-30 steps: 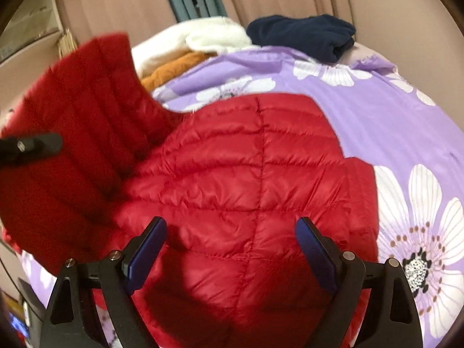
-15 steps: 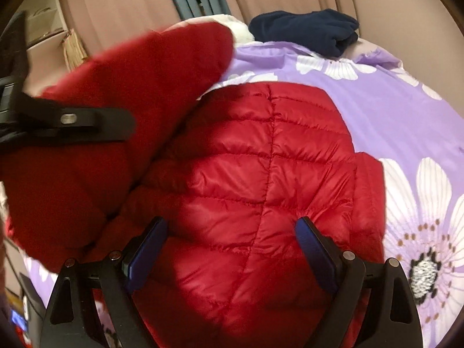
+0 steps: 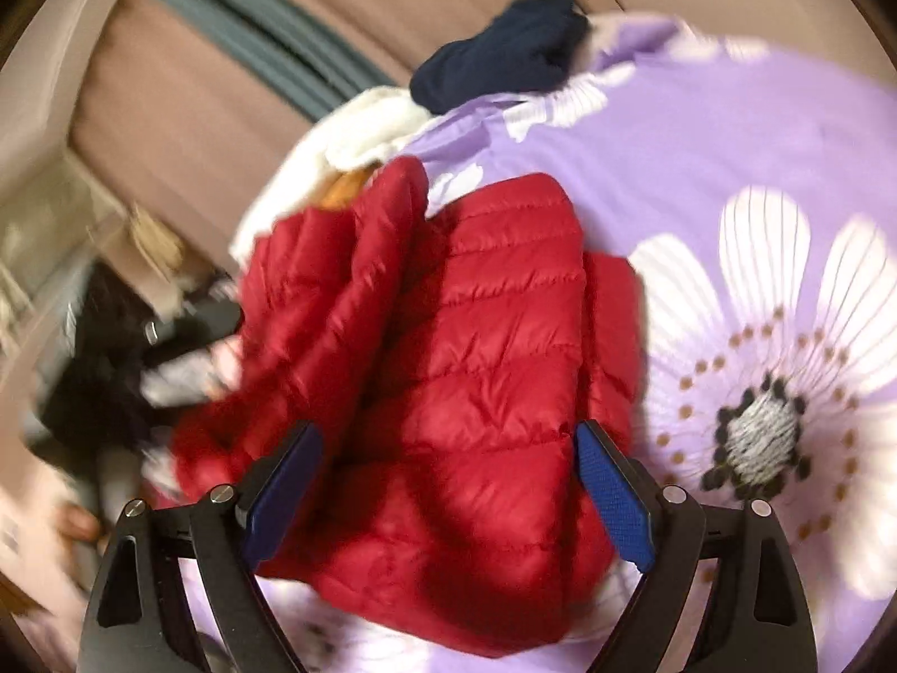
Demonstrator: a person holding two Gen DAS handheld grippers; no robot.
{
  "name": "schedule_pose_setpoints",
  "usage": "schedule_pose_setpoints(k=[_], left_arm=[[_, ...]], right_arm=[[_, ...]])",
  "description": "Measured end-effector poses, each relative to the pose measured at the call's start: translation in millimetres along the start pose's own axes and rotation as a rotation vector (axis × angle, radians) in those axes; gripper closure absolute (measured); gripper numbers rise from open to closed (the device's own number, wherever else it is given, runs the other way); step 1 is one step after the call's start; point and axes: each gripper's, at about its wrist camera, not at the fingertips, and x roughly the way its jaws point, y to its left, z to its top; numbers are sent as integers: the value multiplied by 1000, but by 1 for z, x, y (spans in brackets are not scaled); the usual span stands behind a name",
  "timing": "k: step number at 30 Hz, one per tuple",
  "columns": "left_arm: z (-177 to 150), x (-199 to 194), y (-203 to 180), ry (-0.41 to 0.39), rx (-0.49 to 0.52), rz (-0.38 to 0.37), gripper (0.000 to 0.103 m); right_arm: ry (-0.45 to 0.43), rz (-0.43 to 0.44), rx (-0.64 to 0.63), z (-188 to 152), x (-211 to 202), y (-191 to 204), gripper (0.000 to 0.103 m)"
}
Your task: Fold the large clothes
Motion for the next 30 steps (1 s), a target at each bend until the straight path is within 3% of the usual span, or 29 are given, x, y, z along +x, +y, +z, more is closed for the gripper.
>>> schedule_pose_setpoints(k=[3,5,8,11,15,16,18,23,26,29,30], left_arm=[[1,-5,11,-9,-58,-75,20],[3,-9,19,-17,-91,-115,20],[3,-13,20,-24,-97,-113,20],[2,-15,16,-34,-94,-113,20],[-2,-17,19,-30,-121,-143,20],[-1,-17,19,-29,-122,-147,20],[-2,-18,18,-31,-122,-148,20],[-1,-19,21,-39,-126,-159,20],[-1,-24,24,-42,-140,-171,20],[-1,-28,29,-44,-142,-174,20],[-1,-28,28,-44,-140,-172,20]], right_arm=[[-11,82,65,7,2,-3,12],[-6,86,65,13,7,0,12],[6,63,17,24,16,13,12],[-4,8,-47,33,21,25,12],[-116,-192,-185,35,5,42,12],[-134,-189,-204,35,0,46,12],[-134,-133,-210,39,-2,49,12],[48,14,-163,41,30,49,12],[76,83,-108,40,42,45,15],[92,126,-83,40,51,43,37],[98,132,-89,40,54,44,49]])
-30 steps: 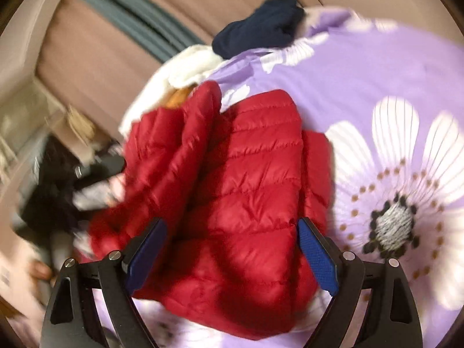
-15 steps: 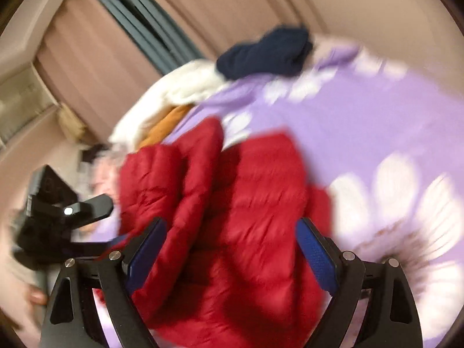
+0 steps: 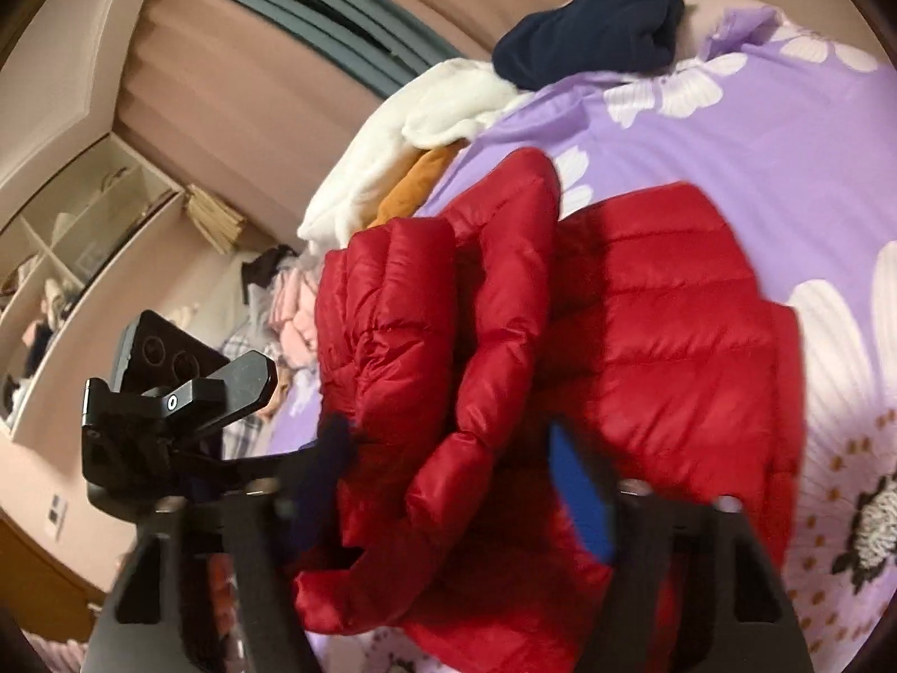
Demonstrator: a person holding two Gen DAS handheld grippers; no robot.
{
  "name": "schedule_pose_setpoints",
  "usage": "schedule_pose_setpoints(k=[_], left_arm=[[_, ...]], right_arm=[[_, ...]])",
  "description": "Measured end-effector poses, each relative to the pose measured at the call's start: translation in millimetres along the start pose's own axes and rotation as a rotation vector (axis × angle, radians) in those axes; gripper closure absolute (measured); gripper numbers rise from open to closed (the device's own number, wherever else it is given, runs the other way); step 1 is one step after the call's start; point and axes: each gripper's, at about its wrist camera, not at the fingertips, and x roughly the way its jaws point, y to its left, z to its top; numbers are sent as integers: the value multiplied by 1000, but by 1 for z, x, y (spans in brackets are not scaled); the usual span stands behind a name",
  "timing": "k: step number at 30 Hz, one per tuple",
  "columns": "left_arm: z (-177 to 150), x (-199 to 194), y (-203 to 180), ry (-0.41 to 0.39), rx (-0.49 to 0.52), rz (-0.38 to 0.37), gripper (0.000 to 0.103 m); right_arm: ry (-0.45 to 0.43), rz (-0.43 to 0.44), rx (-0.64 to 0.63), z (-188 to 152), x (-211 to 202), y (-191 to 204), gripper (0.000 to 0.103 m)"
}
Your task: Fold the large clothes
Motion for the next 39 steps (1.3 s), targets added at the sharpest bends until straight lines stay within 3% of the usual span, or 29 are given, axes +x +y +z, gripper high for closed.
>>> schedule_pose_setpoints(k=[2,4,7,11,14,16,20,23,27,35,39], left_arm=[[-2,1,0,-2,3,9,20],[-2,2,-1,-8,6,14,20],[-3,-1,-6,-12,7,8,20],[-9,-17,-16,-26,24,-17,20],[-12,-37,-27,-68,92,22,20],[-15,-50,-34,-108,148,84,20],[-21,-54,-35,-152,228,289,20],[-26,-36,-30,-130,273,421,20],[-36,-20,-16,-76,312,520,20],[-35,1,3,-25,335,559,18],[-36,5,-3,-21,349,570,18]], right_arm=[[2,-7,-23,2,3,3,59],[-7,-21,-57,3,5,12,79],[-34,-58,-99,-2,1,20,89],[-95,-72,-93,-5,-8,21,91],[-147,-60,-38,-8,-22,11,91],[-168,-54,0,-11,-28,3,91],[-191,-79,86,-19,-37,-18,91],[-187,-107,153,-26,-39,-36,91],[-169,-132,187,-32,-35,-52,91],[-144,-168,157,-36,-33,-54,92],[-140,-277,65,-34,-43,-37,91]])
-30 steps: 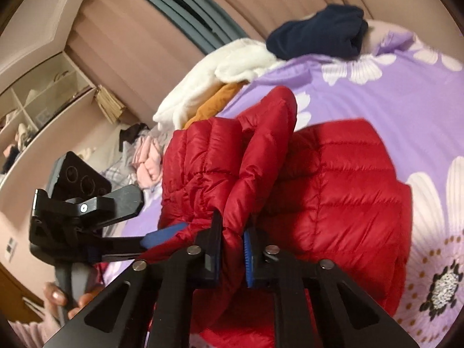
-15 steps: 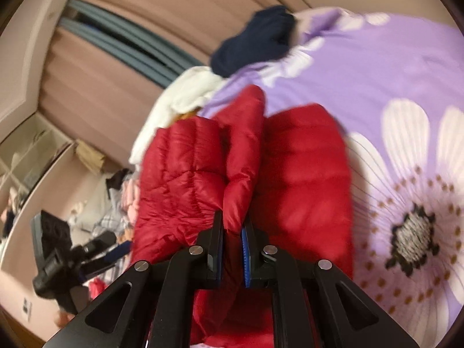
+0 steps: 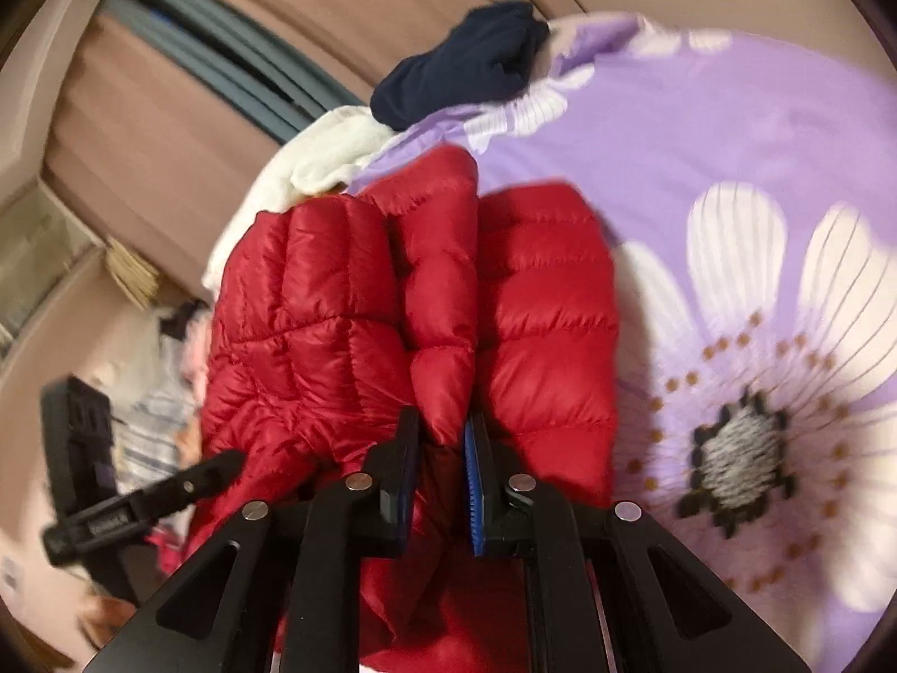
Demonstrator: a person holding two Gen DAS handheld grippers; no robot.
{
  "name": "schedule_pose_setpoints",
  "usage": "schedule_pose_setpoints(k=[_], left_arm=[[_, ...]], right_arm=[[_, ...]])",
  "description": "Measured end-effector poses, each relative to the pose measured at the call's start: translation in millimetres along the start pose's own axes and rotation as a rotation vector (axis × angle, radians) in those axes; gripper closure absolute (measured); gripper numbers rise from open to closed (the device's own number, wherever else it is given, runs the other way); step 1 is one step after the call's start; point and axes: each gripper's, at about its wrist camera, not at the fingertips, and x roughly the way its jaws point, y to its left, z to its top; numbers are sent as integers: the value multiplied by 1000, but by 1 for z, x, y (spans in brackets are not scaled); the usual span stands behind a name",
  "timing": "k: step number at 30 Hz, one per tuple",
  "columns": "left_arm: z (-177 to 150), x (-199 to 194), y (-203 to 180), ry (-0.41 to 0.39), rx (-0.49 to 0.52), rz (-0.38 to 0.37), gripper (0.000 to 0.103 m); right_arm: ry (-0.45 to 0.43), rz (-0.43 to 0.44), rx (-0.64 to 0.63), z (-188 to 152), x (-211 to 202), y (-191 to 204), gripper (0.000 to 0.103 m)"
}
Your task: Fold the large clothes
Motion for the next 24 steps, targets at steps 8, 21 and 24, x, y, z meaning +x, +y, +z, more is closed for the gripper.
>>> schedule_pose_setpoints(k=[8,21,24], left_arm=[[1,1,-3,1,1,4,18],[-1,0,-13,-4,48,38,17],[-1,1,-19,-7,74,52,16]], right_arm=[[-154,-67,-232,20,-40,53,91],[-1,-134,-328,33,23,75,91],[23,-164,-324,31,28,72,91]])
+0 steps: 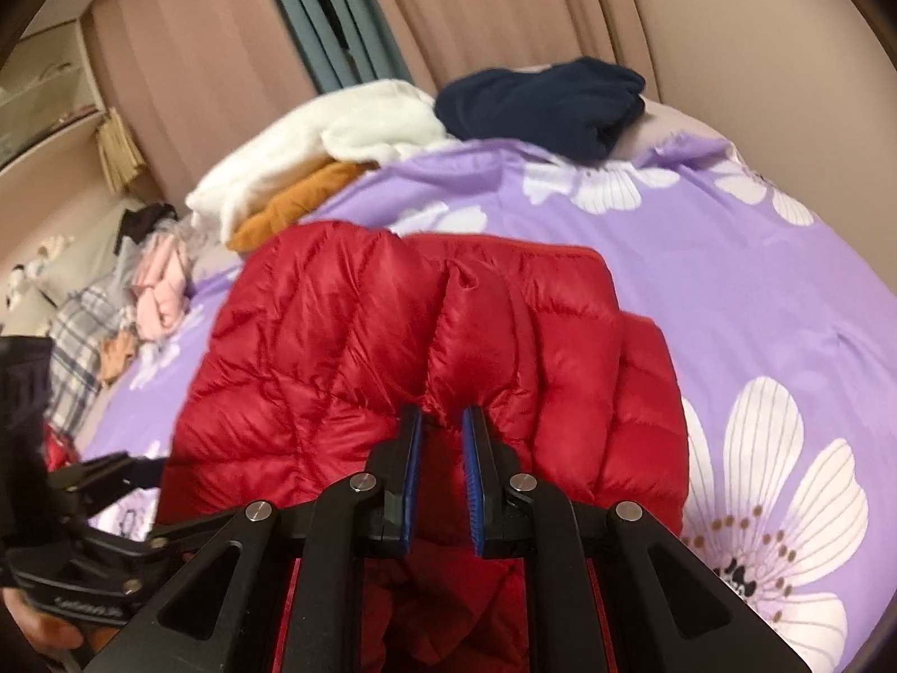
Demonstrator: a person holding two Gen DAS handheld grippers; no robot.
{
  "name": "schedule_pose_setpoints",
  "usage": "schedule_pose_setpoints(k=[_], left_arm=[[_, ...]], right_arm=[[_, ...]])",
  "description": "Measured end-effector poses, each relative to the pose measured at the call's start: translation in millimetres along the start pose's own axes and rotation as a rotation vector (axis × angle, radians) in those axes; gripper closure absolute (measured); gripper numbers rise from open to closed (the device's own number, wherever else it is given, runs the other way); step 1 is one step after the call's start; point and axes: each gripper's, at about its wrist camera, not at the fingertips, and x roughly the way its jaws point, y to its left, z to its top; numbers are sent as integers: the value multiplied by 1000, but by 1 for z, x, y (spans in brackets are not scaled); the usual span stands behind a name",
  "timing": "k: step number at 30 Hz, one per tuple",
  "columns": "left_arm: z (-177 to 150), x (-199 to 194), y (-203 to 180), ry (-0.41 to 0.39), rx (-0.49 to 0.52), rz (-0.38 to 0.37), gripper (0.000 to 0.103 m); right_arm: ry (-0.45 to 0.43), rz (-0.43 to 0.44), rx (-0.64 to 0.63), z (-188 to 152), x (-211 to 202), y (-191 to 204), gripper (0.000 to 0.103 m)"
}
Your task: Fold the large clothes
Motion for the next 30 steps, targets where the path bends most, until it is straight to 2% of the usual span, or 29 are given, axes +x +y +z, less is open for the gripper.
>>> schedule_pose_setpoints(k=[12,19,26,30], left_arm=[[-4,8,-13,11,64,42,9],[-5,9,-11,16,51,42,7],[-6,9,-11,15,27,35,7],[-7,9,-12,13,20,34,7]], right_arm=[[30,4,60,-14,6,-10,91],[-1,18,91,-19,-15,-8,91],[-52,65,56,-21,-46,2,91],[-43,78,-8,-29,-53,14,91]])
